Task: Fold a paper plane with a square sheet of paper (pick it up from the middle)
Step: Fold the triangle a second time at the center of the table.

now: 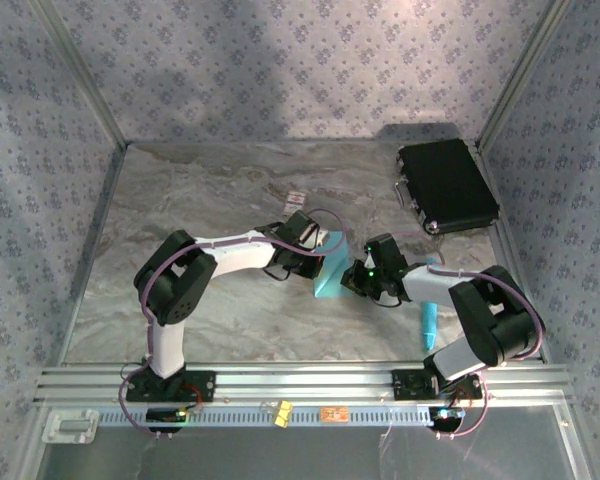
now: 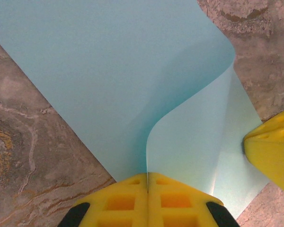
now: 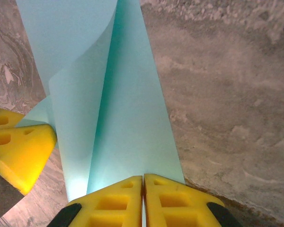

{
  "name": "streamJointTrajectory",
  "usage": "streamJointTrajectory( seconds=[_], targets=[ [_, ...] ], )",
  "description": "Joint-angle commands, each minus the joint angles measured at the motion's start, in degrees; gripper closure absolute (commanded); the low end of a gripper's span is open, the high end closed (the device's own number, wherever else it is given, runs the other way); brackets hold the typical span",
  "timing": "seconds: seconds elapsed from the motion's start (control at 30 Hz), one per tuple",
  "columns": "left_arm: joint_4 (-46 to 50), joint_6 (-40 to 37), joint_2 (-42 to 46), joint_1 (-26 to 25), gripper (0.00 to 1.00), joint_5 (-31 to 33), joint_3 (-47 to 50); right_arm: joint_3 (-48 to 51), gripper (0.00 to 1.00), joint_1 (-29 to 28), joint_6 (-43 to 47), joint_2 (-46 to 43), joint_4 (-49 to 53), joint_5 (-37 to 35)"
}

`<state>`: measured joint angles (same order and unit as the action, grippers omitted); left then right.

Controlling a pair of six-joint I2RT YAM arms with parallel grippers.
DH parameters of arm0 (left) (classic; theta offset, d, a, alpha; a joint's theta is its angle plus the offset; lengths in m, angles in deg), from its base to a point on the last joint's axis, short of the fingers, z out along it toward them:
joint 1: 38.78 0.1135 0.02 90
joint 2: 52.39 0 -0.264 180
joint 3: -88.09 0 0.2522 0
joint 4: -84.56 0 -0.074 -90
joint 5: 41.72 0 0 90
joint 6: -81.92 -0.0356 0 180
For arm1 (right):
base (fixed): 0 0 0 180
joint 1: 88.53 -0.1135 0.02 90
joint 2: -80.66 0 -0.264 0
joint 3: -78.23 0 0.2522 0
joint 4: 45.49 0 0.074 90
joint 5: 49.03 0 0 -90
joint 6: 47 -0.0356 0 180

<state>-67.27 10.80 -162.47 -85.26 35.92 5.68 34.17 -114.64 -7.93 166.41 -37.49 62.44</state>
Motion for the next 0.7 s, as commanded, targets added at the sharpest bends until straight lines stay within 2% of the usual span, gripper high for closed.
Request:
streamJointTrajectory(
  seconds=[0.0, 0.67],
  targets=[
    [0.4, -1.0, -1.0, 0.3, 0.94, 0.3, -1.2, 0.2, 0.89, 0.5, 1.3, -0.2, 4.2, -0.6],
    [1.2, -3.1, -2.1, 0.2, 0.93, -1.1, -2.9, 0.0, 0.89, 1.8, 3.0, -0.2, 4.9, 0.6]
  ],
)
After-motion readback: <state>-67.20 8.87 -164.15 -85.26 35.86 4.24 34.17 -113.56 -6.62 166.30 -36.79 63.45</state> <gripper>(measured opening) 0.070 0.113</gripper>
